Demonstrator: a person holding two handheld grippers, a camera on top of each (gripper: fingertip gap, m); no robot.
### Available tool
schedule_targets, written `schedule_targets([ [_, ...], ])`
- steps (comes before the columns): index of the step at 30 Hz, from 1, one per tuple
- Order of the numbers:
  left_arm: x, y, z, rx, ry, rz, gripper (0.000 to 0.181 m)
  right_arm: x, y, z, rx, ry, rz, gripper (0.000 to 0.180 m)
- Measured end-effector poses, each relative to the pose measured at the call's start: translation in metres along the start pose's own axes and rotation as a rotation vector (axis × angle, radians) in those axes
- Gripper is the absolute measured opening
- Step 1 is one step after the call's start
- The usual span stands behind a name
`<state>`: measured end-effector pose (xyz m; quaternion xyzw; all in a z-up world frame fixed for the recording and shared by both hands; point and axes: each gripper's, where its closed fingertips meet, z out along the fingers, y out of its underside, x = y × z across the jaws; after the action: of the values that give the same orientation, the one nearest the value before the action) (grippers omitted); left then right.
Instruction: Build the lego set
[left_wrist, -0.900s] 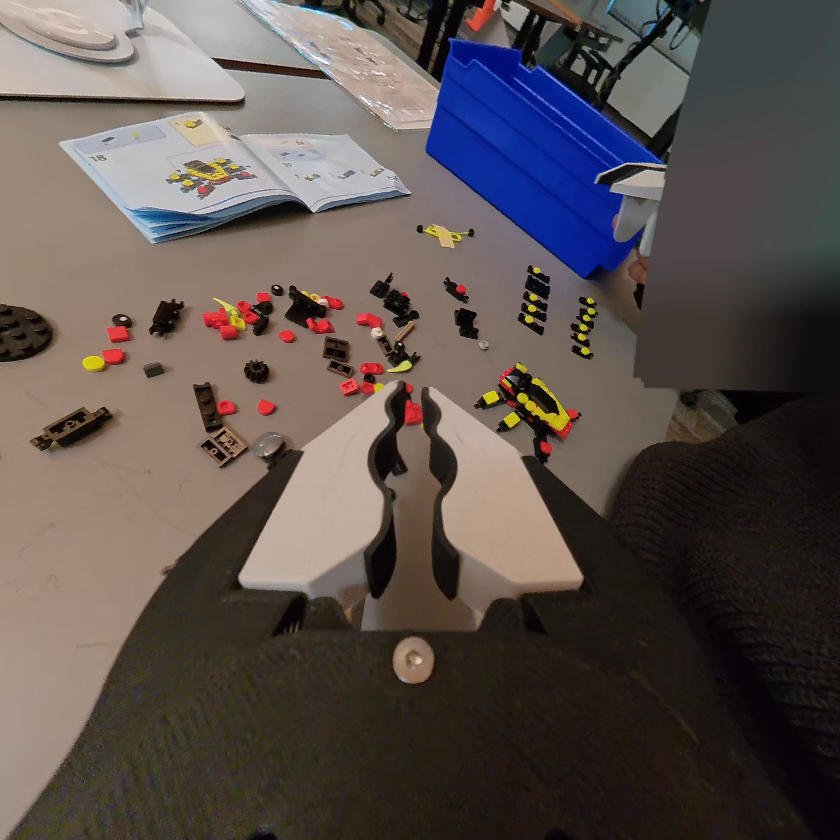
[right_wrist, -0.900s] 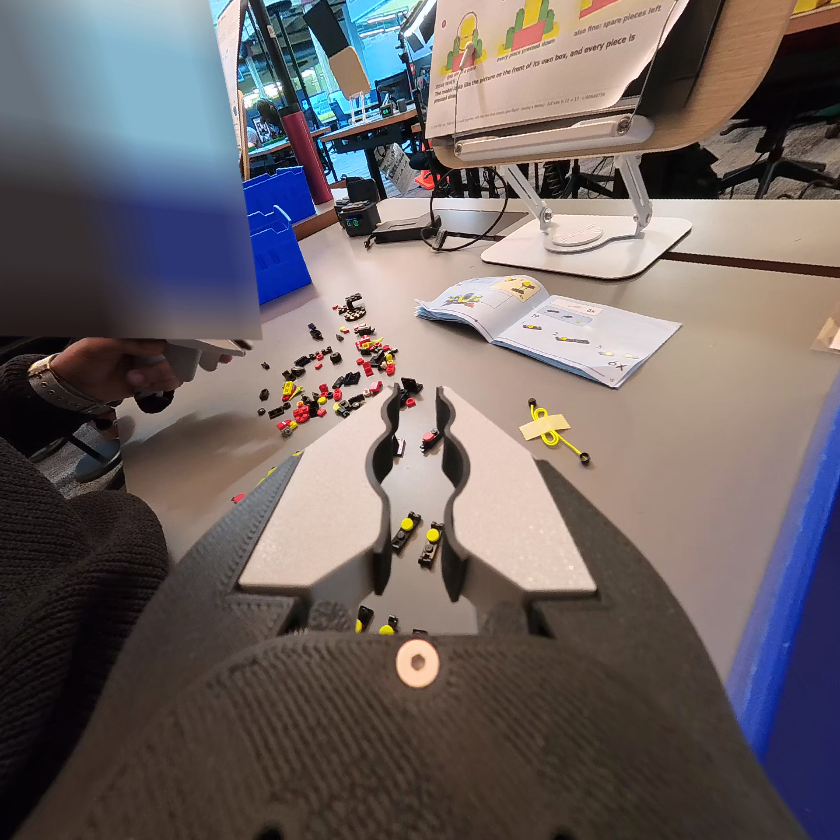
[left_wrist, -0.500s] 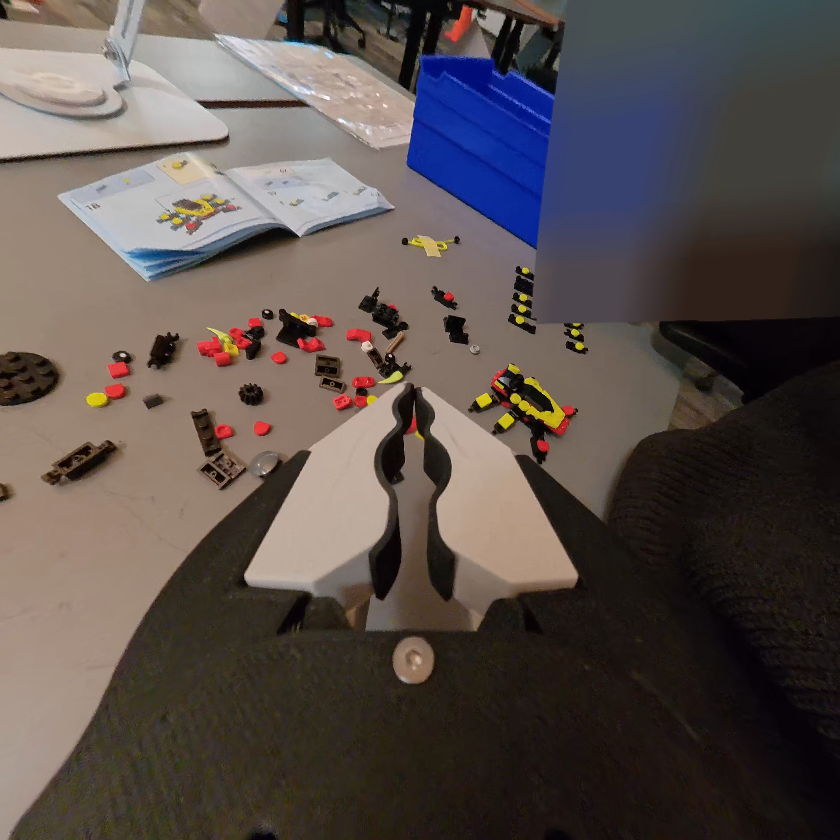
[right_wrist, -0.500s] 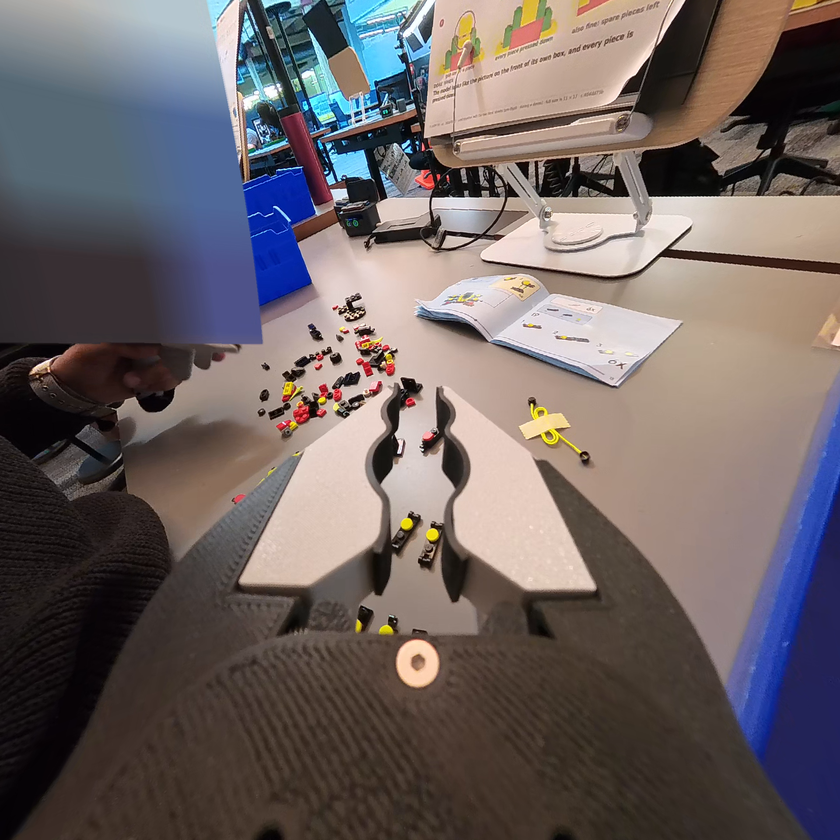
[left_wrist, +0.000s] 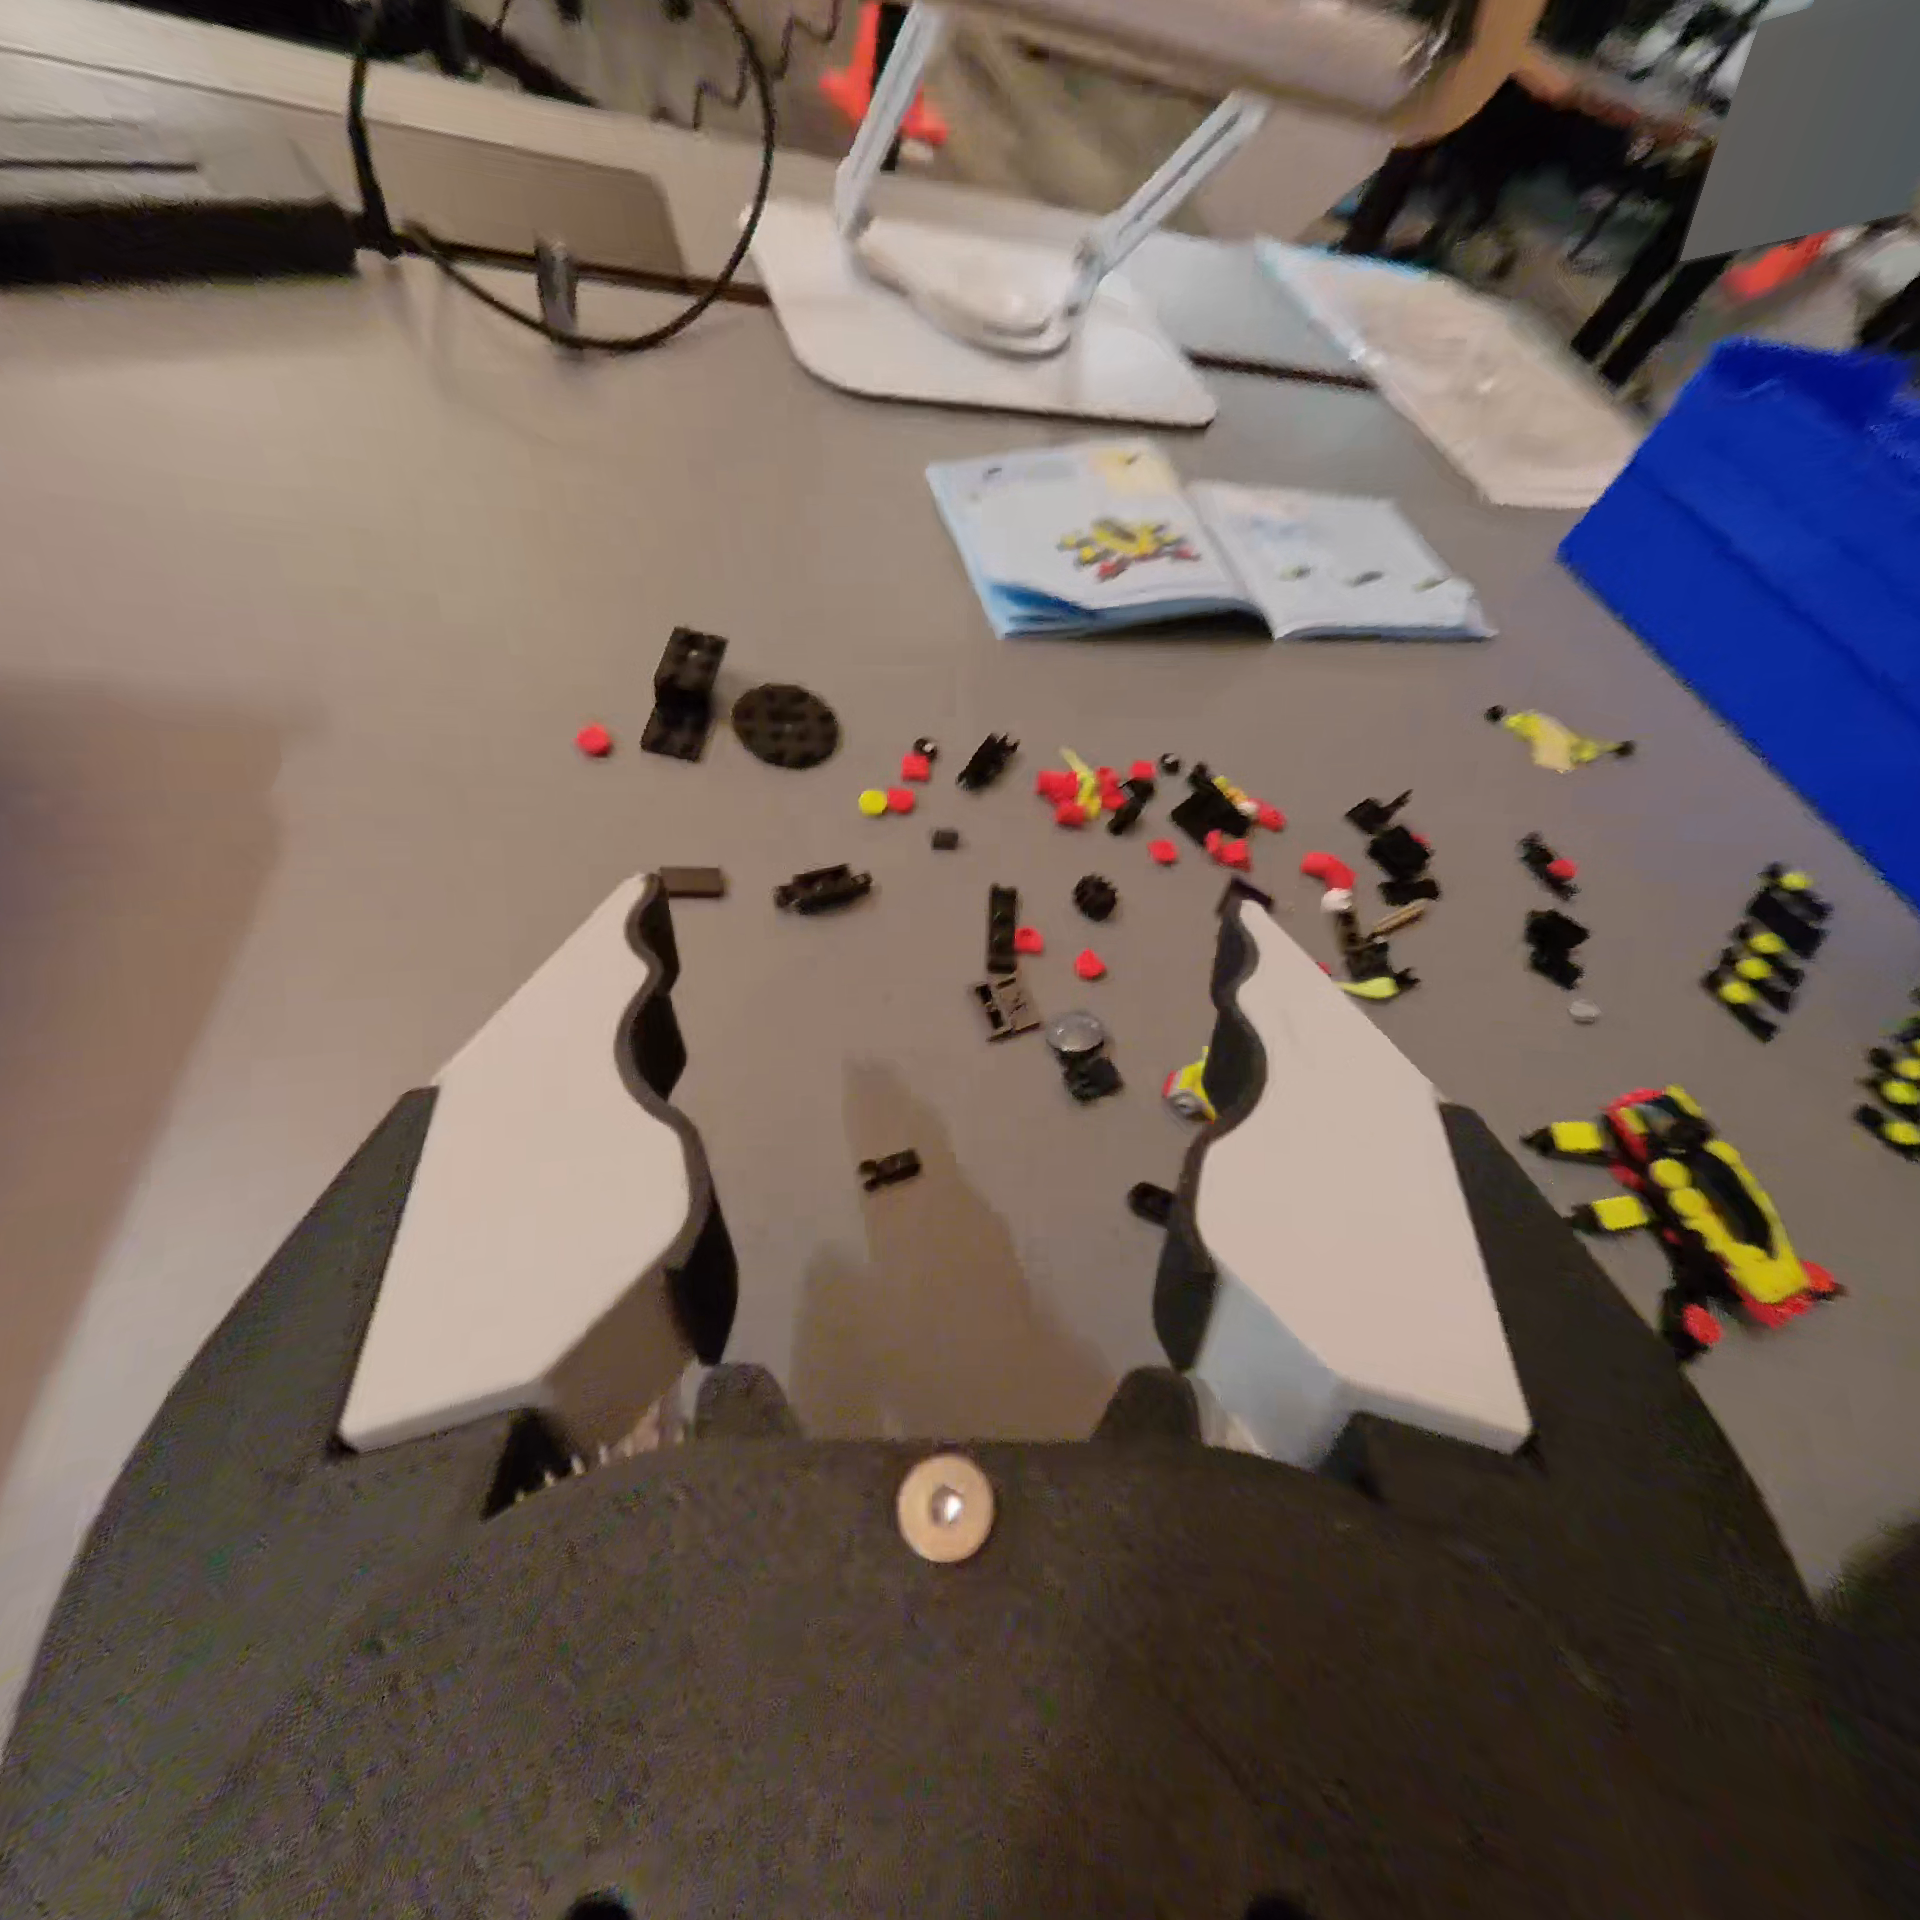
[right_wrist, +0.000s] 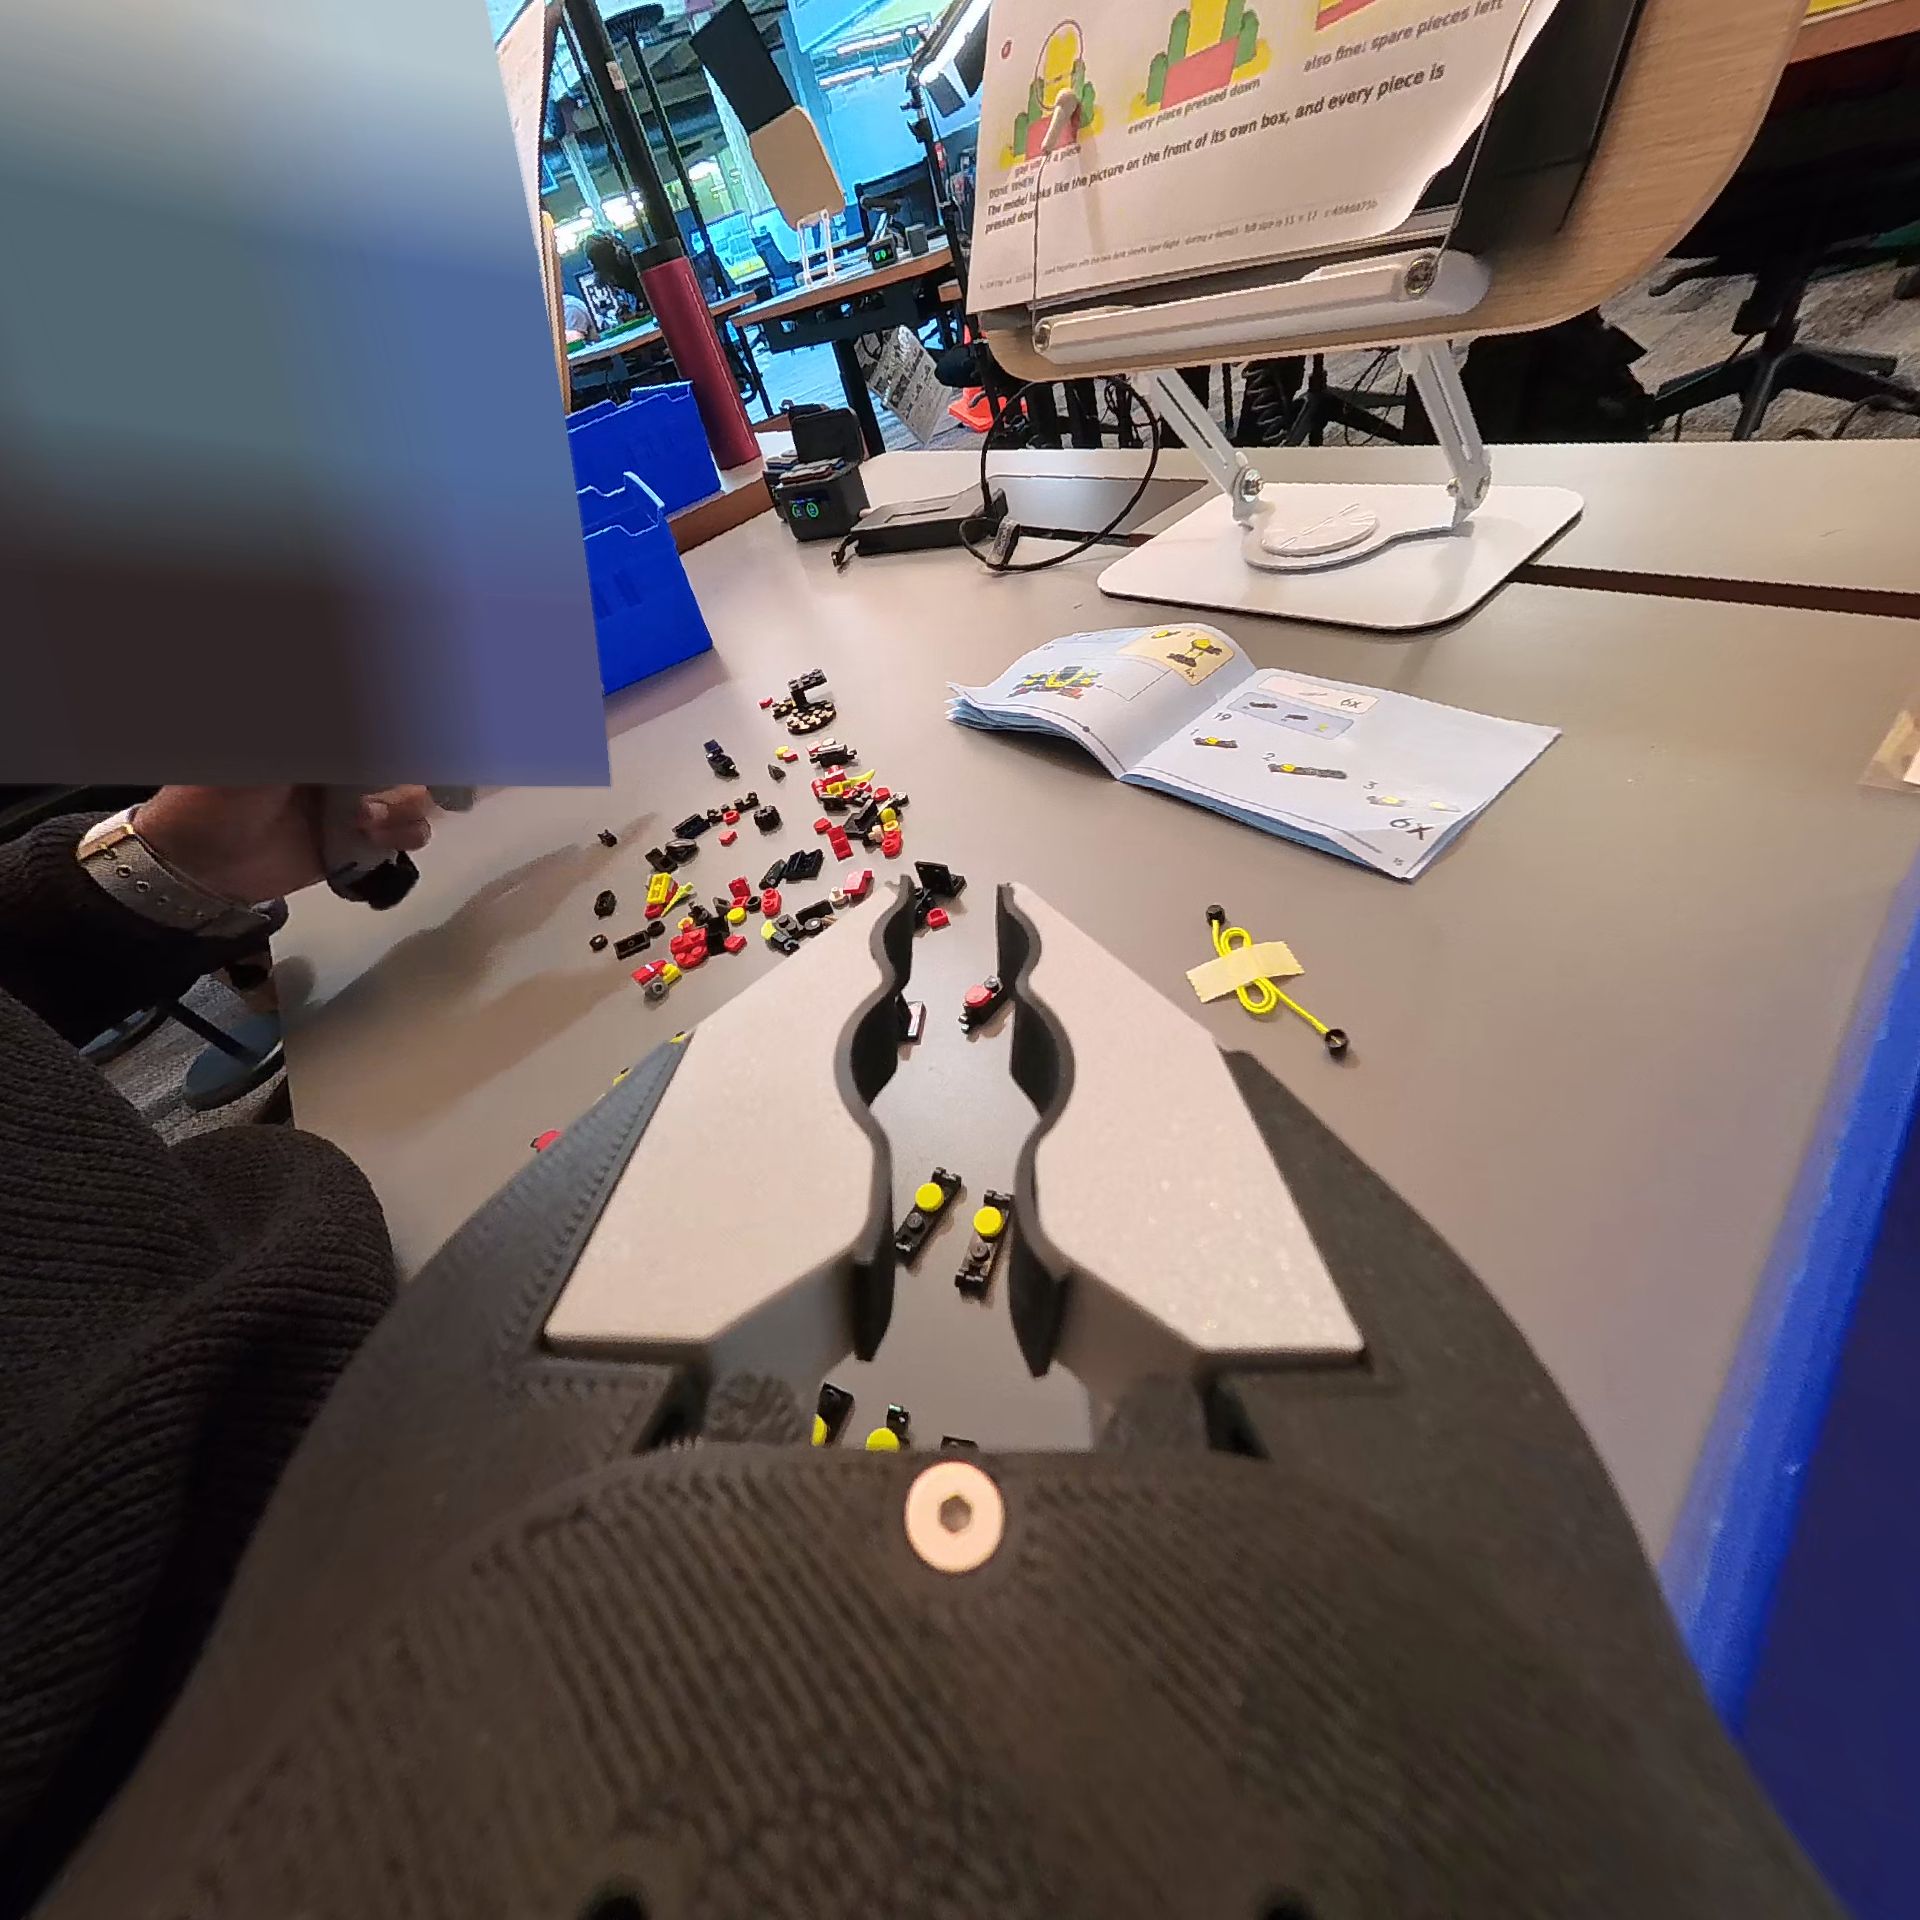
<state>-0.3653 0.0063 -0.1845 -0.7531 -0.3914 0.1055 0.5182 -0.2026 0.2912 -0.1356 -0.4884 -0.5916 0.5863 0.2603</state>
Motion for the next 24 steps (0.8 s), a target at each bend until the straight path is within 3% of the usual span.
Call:
schedule_targets([
  [1, -0.001, 0.001, 0.000, -0.004, -0.015, 0.019, 0.099, 0.000, 0.000, 0.000, 0.001, 0.000, 0.001, 0.013],
  [2, 0.003, -0.001, -0.001, 0.004, 0.006, 0.042, 0.086, 0.000, 0.000, 0.000, 0.001, 0.000, 0.002, 0.013],
  [4, 0.027, -0.007, -0.010, 0.046, 0.146, 0.084, 0.010, 0.000, 0.000, 0.000, 0.001, 0.000, 0.004, 0.013],
  [5, 0.035, -0.011, -0.014, 0.072, 0.191, 0.090, 0.000, 0.001, 0.000, 0.000, 0.000, 0.000, 0.004, 0.013],
  [8, 0.033, -0.014, -0.015, 0.095, 0.170, 0.099, 0.000, 0.001, 0.001, 0.000, -0.002, -0.001, 0.005, 0.013],
  [10, 0.033, -0.008, -0.011, 0.060, 0.173, 0.080, 0.018, 0.000, 0.000, 0.000, -0.001, -0.002, 0.006, 0.013],
  [11, 0.036, -0.006, -0.010, 0.042, 0.199, 0.070, 0.018, 0.000, 0.000, 0.000, -0.002, -0.002, 0.006, 0.013],
  [13, 0.046, -0.007, -0.013, 0.046, 0.269, 0.055, 0.000, 0.000, 0.001, 0.000, -0.002, -0.001, 0.005, 0.013],
  [24, 0.052, -0.005, -0.013, 0.042, 0.307, 0.046, 0.000, 0.000, 0.001, 0.000, -0.003, -0.003, 0.008, 0.013],
])
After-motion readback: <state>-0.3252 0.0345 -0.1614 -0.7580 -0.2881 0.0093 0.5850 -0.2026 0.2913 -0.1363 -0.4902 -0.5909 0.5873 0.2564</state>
